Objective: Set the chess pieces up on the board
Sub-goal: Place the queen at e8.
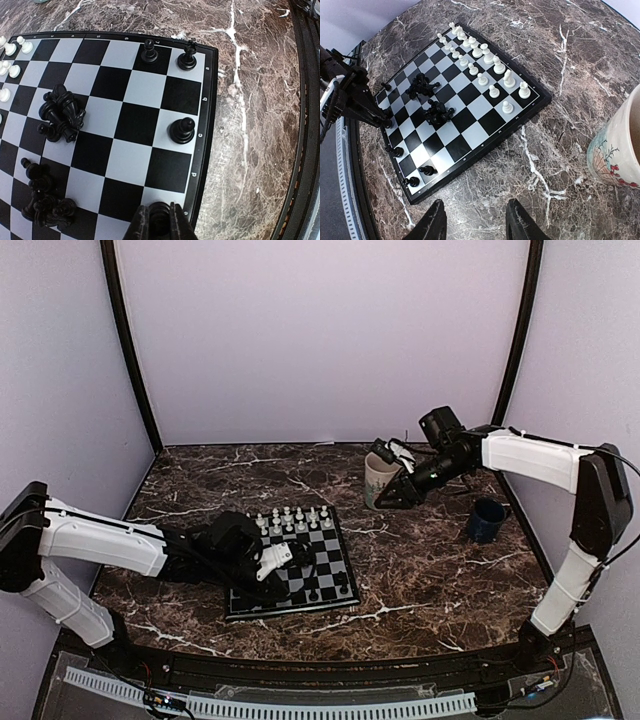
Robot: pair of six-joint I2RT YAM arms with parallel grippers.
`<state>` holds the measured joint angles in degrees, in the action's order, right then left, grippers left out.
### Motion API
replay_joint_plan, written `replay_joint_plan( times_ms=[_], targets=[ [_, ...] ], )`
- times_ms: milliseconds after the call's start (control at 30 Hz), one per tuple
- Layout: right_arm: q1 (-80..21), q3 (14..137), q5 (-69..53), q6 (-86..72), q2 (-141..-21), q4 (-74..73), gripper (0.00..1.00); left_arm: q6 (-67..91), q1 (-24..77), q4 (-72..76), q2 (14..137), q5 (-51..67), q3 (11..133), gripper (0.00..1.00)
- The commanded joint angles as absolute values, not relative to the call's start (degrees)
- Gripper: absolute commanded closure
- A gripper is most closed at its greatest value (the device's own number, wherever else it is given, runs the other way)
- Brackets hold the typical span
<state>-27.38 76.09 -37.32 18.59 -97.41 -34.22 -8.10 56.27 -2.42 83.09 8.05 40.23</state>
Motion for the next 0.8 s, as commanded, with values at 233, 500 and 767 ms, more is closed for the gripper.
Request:
replay_joint_plan(
  times_ms=[233,500,767],
  targets=[
    [-27.5,78.0,-38.5,19.2,-99.0,-34.0,0.58,-8.6,56.9,-2.4,83.4,7.8,39.6,0.90],
    [-27.5,78.2,-38.6,19.4,-99.2,-34.3,0.58,-8.2,57.1,-2.8,82.9,7.6,39.6,0.78],
    [-27.5,78.9,-38.6,19.8,-98.9,-35.1,0.58,-7.8,57.1,-3.9,80.9,5.9,40.2,0.68]
  ],
)
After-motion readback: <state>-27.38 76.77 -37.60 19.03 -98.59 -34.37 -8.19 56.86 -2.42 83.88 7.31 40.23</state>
